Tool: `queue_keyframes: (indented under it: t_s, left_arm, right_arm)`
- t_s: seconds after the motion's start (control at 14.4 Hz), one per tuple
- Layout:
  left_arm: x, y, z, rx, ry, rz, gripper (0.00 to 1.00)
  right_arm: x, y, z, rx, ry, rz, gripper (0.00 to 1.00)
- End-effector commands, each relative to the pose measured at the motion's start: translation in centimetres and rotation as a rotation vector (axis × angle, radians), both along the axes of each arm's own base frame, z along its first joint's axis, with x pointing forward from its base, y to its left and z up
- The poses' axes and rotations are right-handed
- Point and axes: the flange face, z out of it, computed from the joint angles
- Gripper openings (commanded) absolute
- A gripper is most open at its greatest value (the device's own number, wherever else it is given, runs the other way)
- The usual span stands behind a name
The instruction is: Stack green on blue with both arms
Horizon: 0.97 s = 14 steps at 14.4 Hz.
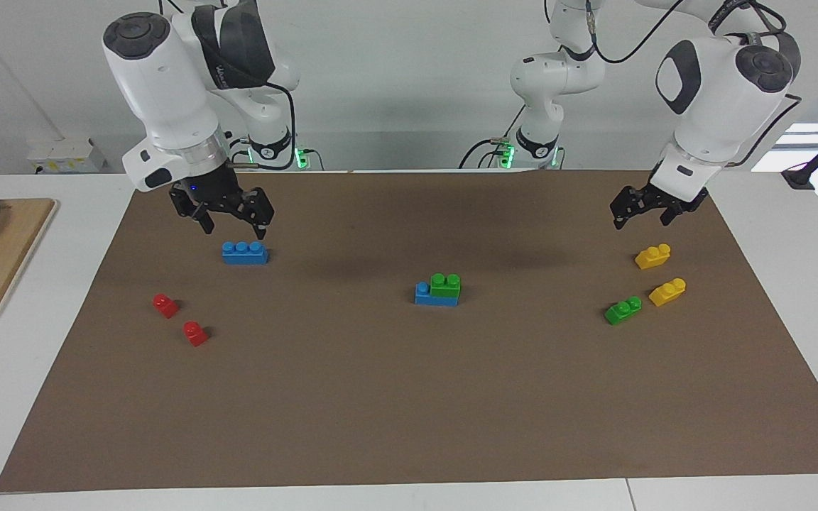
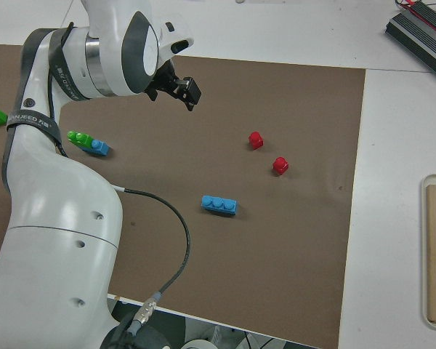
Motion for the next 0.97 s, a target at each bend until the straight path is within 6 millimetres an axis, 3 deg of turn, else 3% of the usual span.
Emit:
queue_keyframes:
  t_s: [0.0,0.42,0.62,0.9]
  left_arm:
    - [0.4,1.6,0.4,-0.053,0.015,0.02,1.0]
    - [0.5,1.1,1.6,-0.018,-0.013,-0.004,1.0]
    - [-0.6,-0.4,3.3,-0.015,-0.02,-0.028,1.0]
    - [-2.7,-0.4,4.1,-0.007,0.023,-0.023,1.0]
  right_arm:
    - [-0.9,-2.3,0.6,-0.024,0.022,0.071,1.0]
    - [-1.8,-4.9,1.6,-0.052,0.034,0.084,1.0]
    - [-2.8,-5.2,2.2,-0.057,0.041,0.087,1.0]
    - [-3.4,-5.1,2.0,-0.057,0.062,0.087,1.0]
